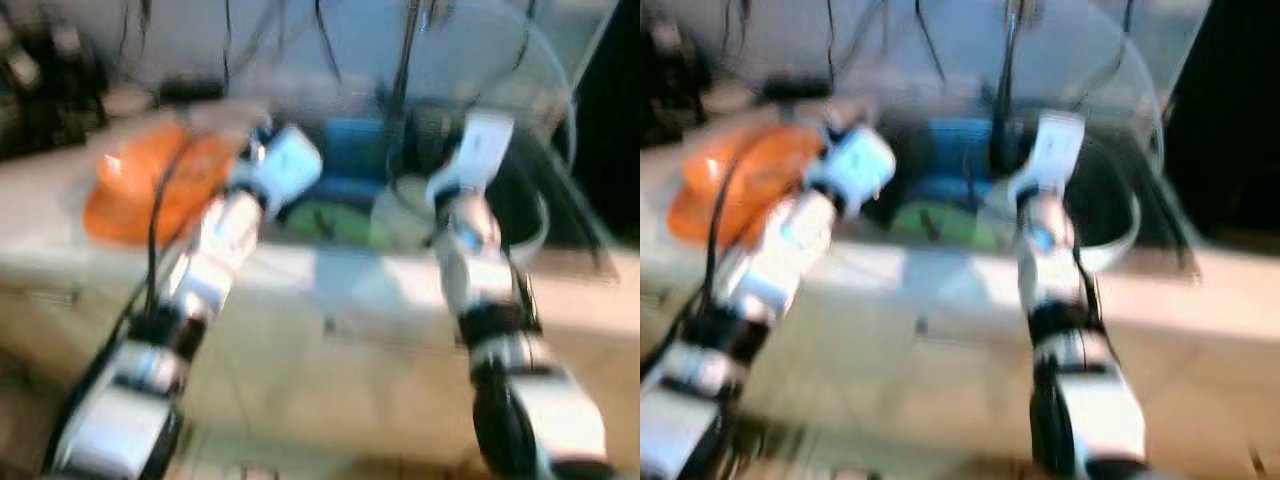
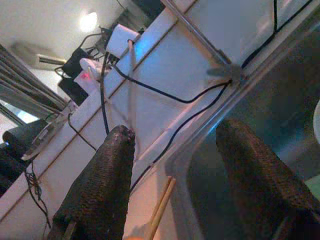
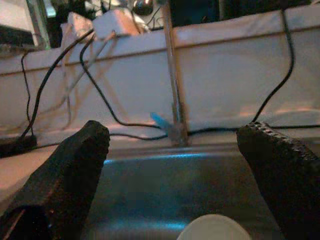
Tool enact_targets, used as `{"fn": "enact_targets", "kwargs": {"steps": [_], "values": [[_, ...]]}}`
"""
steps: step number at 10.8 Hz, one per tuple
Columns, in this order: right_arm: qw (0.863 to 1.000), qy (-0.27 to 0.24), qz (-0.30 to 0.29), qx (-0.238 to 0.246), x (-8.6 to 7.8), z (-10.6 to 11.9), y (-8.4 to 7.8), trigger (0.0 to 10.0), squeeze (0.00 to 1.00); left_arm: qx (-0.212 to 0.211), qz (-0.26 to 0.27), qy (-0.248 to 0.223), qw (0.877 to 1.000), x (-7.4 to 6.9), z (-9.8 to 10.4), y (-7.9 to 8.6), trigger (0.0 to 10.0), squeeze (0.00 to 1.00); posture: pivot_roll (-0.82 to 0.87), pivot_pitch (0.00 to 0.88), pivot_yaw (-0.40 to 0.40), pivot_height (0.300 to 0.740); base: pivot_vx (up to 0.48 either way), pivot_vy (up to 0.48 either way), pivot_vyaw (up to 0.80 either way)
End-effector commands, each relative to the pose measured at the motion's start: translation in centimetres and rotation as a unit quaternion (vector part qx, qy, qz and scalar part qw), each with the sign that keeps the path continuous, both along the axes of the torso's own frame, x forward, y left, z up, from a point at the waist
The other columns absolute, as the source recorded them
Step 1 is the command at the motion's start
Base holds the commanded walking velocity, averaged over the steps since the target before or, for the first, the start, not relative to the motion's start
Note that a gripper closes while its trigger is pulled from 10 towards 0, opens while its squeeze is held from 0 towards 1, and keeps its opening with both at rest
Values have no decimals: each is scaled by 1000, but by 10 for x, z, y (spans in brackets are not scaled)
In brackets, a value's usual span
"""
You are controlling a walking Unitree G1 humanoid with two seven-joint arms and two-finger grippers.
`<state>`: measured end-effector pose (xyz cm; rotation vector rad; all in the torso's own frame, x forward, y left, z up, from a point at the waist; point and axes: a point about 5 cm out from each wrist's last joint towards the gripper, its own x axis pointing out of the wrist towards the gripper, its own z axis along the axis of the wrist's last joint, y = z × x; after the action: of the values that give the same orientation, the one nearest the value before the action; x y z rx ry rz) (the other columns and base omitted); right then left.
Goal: Kitchen organization
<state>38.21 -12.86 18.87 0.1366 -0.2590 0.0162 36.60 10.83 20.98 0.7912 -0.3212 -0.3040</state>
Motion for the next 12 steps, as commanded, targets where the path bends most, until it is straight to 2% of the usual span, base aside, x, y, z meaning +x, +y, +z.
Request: {"fn": "enact_targets", "kwargs": {"steps": [1, 5, 8, 12], "values": [[1000, -4, 3, 6, 0, 3, 3, 10000, 0, 8, 14, -3, 1000, 4, 4, 1, 10000, 0, 92, 0, -4, 740, 0, 0, 0], [1000, -5, 8, -5, -1, 2, 4, 10000, 0, 15, 34, -16, 999, 10, 11, 0, 10000, 0, 89, 0, -5, 740, 0, 0, 0], [1000, -6, 13, -11, -1, 2, 6, 10000, 0, -7, 38, -22, 999, 8, 10, 0, 10000, 0, 94, 0, -10, 740, 0, 0, 765], [1000, -2, 10, 1, -1, 1, 8, 10000, 0, 68, 41, -17, 997, 23, 13, 6, 10000, 0, 95, 0, 1, 740, 0, 0, 0]]}}
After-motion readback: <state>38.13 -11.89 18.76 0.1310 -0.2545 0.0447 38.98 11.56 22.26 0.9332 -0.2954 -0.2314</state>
